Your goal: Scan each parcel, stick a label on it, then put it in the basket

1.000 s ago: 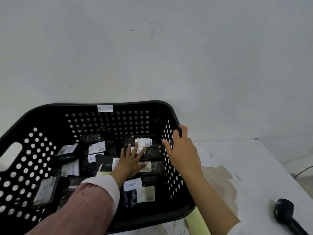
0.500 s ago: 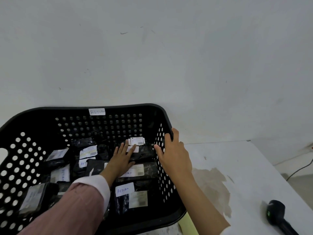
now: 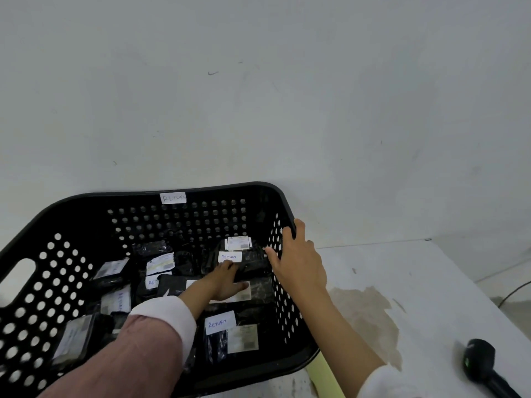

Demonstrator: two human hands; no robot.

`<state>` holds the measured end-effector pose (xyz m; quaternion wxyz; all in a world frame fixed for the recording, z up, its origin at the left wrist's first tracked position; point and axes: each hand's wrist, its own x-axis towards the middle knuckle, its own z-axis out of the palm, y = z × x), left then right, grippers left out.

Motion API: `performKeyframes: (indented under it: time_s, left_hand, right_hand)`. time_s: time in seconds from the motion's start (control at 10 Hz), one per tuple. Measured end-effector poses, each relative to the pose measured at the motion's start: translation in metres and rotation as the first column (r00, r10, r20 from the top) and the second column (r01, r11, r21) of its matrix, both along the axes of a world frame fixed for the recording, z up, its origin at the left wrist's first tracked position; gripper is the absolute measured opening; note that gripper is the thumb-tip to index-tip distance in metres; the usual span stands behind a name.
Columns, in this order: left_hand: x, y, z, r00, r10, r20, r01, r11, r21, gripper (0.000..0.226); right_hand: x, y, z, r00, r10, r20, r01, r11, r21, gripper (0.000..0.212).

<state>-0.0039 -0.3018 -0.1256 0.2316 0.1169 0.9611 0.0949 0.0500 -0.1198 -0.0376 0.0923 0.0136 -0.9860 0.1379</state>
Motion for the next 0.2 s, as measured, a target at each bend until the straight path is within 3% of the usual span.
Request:
performKeyframes:
  time_s: [0.1, 0.2]
  left_hand:
    - [0.008, 0.005, 0.023, 0.996, 0.091, -0.025, -0.087, 0.987, 0.134, 0.055]
    - [0.019, 0.018, 0.046, 0.968, 0.147, -0.203, -0.096, 0.966, 0.242, 0.054]
  right_hand:
    - [-0.001, 0.002, 0.004, 1.000, -0.003, -0.016, 0.002, 0.996, -0.088, 0.048]
    - [0.002, 0.006, 0.001, 0.998, 0.052, -0.036, -0.057, 0.987, -0.150, 0.046]
